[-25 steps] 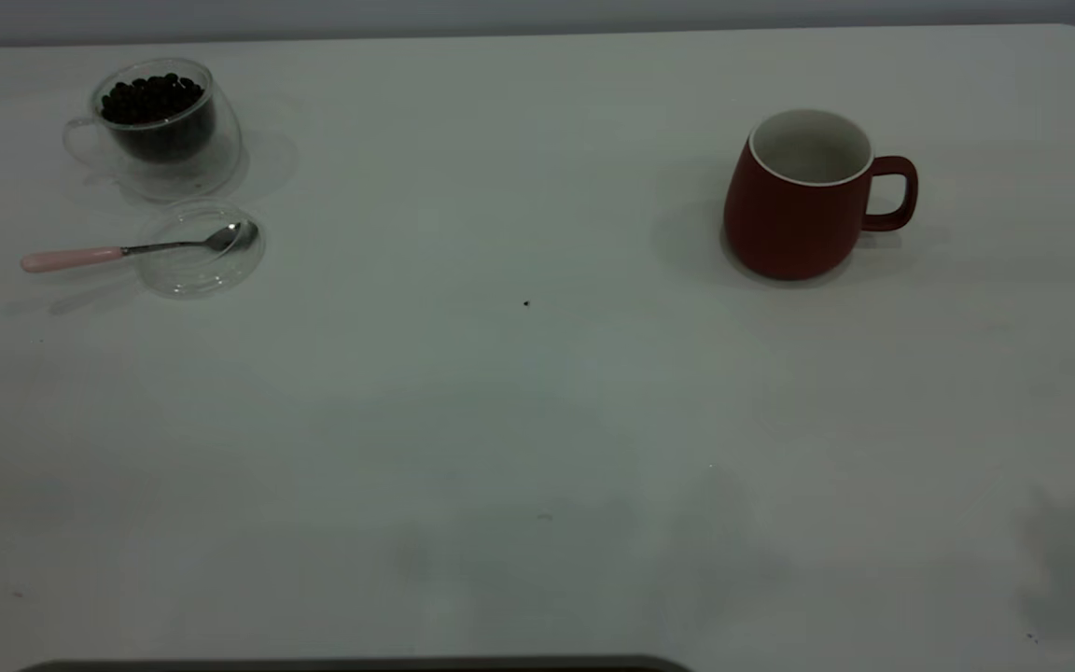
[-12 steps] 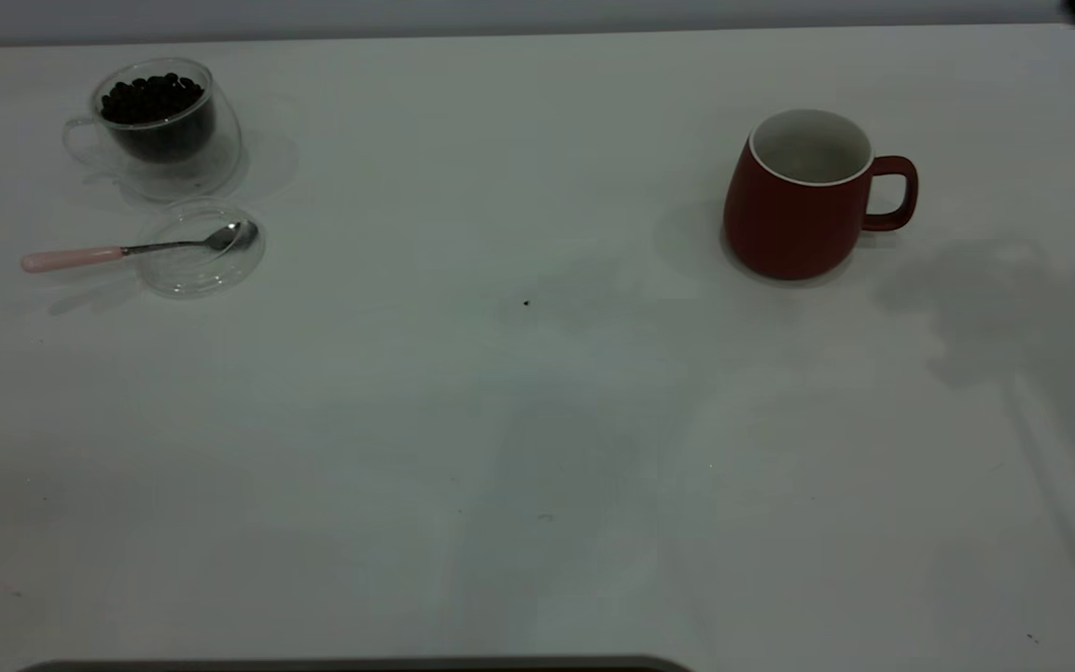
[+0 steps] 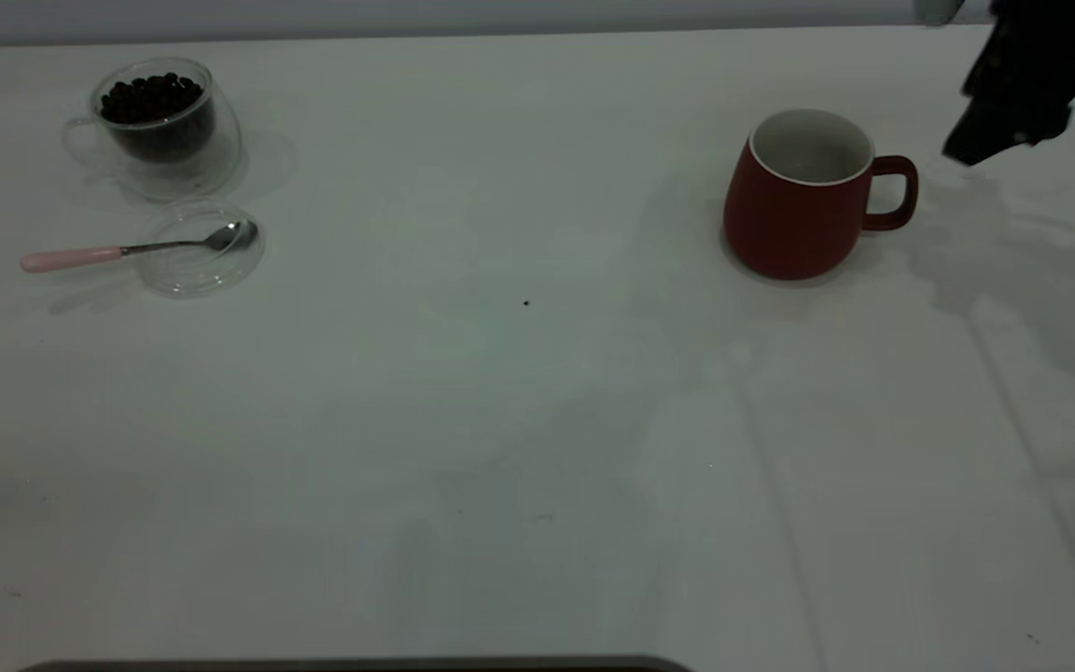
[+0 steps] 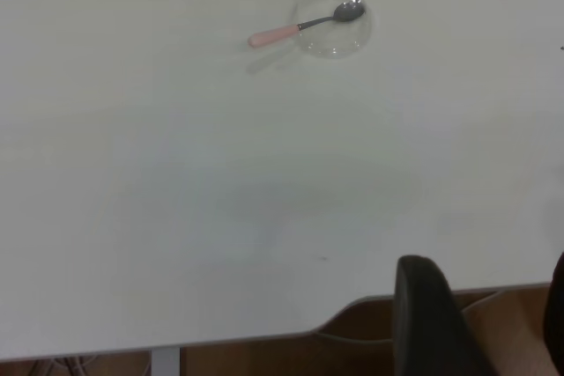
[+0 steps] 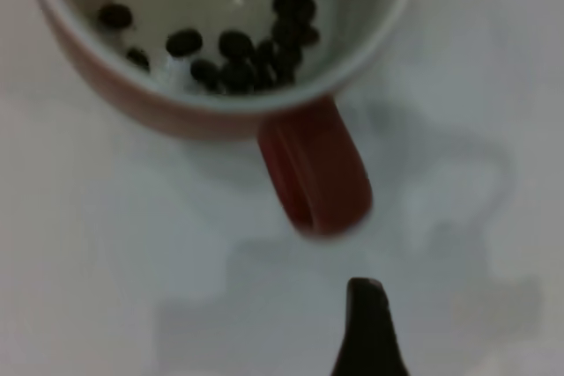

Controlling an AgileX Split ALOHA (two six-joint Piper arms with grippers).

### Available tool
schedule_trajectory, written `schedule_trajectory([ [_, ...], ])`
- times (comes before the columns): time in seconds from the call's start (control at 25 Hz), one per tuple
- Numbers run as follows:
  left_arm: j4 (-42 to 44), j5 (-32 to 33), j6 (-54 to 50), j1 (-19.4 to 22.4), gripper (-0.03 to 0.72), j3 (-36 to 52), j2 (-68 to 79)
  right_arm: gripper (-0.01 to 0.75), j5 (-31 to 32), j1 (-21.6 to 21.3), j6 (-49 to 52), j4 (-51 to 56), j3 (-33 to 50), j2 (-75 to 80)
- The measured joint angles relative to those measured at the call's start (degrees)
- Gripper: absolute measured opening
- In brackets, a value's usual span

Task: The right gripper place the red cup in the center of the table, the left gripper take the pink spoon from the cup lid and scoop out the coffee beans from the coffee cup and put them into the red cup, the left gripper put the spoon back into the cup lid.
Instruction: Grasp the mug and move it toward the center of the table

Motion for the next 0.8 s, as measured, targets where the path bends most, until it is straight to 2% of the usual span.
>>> schedule_trajectory([
  [0.44,0.0,0.0,0.0,0.0,0.380,0.0,0.0,0.583,1.5,1.2,-16.8,16.8,-1.9,7.1],
  [0.6,0.0,0.0,0.0,0.0,0.380,0.0,0.0,0.583,1.5,3.4,-23.2,25.1,-1.9,7.2],
  [0.8,0.0,0.0,0.0,0.0,0.380,0.0,0.0,0.583,1.5,8.1,-31.2,36.1,-1.9,7.2],
])
